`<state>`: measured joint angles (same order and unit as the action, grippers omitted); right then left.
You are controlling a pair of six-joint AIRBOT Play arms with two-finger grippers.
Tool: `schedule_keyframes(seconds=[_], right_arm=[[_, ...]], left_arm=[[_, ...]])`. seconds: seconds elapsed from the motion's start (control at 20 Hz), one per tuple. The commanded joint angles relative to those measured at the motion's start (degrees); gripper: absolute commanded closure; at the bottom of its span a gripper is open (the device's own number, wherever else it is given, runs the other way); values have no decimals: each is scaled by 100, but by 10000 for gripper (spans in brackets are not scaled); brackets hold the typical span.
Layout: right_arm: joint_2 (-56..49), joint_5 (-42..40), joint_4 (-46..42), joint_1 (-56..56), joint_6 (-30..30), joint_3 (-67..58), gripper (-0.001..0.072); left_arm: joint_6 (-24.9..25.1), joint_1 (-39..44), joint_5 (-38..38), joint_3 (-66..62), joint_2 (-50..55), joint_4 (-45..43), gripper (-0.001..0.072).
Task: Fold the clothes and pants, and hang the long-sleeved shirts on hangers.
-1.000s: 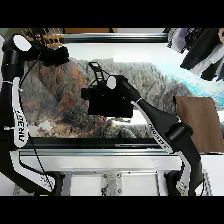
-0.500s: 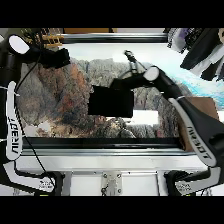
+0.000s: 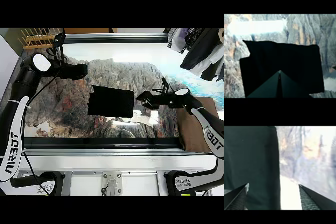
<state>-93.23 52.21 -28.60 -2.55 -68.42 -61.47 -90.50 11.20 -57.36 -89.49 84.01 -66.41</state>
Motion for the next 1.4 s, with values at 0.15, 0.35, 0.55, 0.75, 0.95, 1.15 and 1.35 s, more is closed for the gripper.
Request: schedule_keyframes(seconds=[0.15,0.35,0.55,0.75,0.95,1.15,1.35], right_arm=[[-960,35,1484,590,1016,-151,-8],[-1145,-33,1690,1045,1021,-487,-8],[-1147,-192,1714,1296,1318,-728,411],[-905,-44,1220,1073,1224,-1003,694],[273,264,-1458,-52,-498,-1558,695],[1453,345,-2476,-1628,-1364,-1714,695],[1939,599,-2476,-3051,-1587,-1714,695]], left_arm=[[7,90,122,105,-48,15,694],[7,90,116,105,-50,15,695],[7,90,87,105,-50,15,694],[7,90,37,105,-48,15,695],[7,90,20,105,-48,15,695],[9,96,17,105,-48,17,694],[9,96,13,105,-48,17,694]])
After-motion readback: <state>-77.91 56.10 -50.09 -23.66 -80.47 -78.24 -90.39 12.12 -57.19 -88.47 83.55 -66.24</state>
